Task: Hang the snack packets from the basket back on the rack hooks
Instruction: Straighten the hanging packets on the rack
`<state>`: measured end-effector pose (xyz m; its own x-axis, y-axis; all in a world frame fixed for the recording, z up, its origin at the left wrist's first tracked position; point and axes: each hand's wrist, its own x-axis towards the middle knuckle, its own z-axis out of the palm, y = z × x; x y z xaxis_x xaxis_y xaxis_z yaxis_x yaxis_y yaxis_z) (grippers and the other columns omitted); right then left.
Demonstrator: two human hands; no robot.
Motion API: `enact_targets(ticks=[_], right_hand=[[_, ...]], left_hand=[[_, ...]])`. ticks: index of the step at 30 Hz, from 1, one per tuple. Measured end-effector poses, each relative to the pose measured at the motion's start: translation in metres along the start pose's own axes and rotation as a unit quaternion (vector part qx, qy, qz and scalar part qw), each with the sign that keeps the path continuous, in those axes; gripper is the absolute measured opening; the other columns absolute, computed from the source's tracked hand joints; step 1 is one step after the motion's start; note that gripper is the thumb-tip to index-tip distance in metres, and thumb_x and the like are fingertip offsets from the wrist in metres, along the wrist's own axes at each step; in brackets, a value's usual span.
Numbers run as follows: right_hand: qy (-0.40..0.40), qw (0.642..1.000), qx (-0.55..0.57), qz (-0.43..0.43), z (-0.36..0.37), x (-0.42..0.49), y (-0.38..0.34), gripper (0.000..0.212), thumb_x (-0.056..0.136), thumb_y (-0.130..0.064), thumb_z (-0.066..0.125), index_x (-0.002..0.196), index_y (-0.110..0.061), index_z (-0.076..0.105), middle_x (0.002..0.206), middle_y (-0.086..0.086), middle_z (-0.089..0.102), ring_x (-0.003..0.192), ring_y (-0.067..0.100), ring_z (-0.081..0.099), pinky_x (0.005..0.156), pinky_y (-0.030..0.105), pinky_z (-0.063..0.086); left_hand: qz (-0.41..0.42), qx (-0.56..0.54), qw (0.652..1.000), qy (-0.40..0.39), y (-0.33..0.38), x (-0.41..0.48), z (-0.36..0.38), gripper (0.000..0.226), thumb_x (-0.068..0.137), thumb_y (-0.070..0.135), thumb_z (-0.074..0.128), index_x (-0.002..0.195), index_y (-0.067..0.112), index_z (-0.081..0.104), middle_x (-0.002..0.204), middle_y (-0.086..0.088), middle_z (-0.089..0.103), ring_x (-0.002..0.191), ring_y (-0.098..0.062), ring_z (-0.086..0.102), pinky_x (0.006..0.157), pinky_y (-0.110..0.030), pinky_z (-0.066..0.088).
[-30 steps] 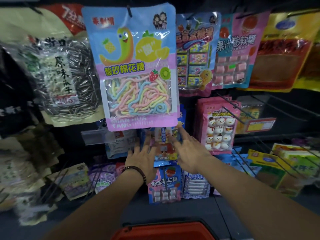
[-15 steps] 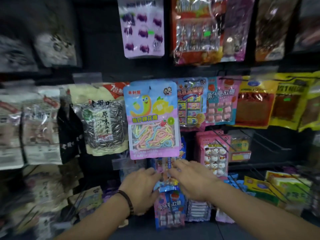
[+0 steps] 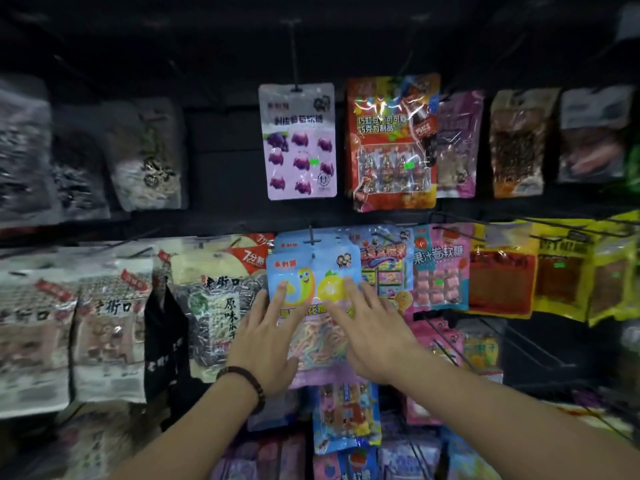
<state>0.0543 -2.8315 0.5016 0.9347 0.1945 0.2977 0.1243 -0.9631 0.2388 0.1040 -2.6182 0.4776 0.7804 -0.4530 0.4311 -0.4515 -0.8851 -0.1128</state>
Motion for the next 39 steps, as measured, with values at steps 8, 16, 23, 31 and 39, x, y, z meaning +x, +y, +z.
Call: enact_targets(ticks=[8, 16, 23, 31, 39], right_hand=[[-0.015, 0.999, 0.04, 0.024, 0.021, 0.028, 0.007, 0.102, 0.095, -0.019, 0.063, 0.164, -0.036, -0.01, 0.168, 0.01, -0.039, 0.16, 0.047, -0.012, 0.126, 0.064, 0.025], [-0.011, 0.998, 0.057, 0.032, 0.026, 0.053, 0.017, 0.095, 0.094, -0.021, 0.067, 0.165, -0.026, 0.004, 0.17, 0.01, -0.034, 0.162, 0.041, -0.01, 0.122, 0.056, 0.038], [-0.035, 0.998, 0.047, 0.027, 0.024, 0.067, 0.029, 0.097, 0.097, -0.026, 0.066, 0.167, -0.027, -0.001, 0.169, 0.013, -0.036, 0.163, 0.039, -0.005, 0.121, 0.054, 0.037], [-0.042, 0.999, 0.009, 0.024, 0.009, 0.057, 0.023, 0.091, 0.095, -0.028, 0.066, 0.166, -0.02, 0.008, 0.173, 0.019, -0.017, 0.162, 0.042, 0.004, 0.121, 0.055, 0.038], [-0.006, 0.998, -0.009, -0.065, -0.012, 0.041, -0.034, 0.069, 0.097, -0.025, 0.057, 0.158, -0.012, 0.028, 0.165, 0.022, 0.019, 0.15, 0.045, 0.024, 0.118, 0.058, 0.037]], left_hand=[[-0.026, 0.024, 0.999, -0.008, 0.012, 0.025, 0.023, 0.12, 0.088, 0.053, 0.072, 0.162, 0.036, -0.021, 0.165, -0.013, -0.039, 0.158, -0.047, -0.008, 0.127, -0.054, 0.025], [-0.06, 0.055, 0.997, -0.002, 0.012, 0.059, 0.046, 0.133, 0.079, 0.065, 0.076, 0.164, 0.025, -0.018, 0.167, -0.019, -0.032, 0.159, -0.041, 0.0, 0.125, -0.057, 0.02], [-0.068, 0.074, 0.995, -0.01, 0.008, 0.074, 0.042, 0.119, 0.084, 0.062, 0.071, 0.165, 0.024, -0.007, 0.17, -0.018, -0.025, 0.158, -0.038, 0.008, 0.122, -0.057, 0.023], [-0.046, 0.061, 0.997, 0.007, 0.002, 0.061, 0.03, 0.096, 0.091, 0.054, 0.062, 0.163, 0.028, 0.005, 0.173, -0.014, -0.013, 0.156, -0.036, 0.012, 0.121, -0.058, 0.023], [-0.035, 0.093, 0.988, 0.119, -0.045, -0.006, 0.0, 0.052, 0.074, 0.039, 0.068, 0.122, 0.023, 0.059, 0.128, -0.009, 0.048, 0.11, -0.035, 0.05, 0.086, -0.049, 0.043]])
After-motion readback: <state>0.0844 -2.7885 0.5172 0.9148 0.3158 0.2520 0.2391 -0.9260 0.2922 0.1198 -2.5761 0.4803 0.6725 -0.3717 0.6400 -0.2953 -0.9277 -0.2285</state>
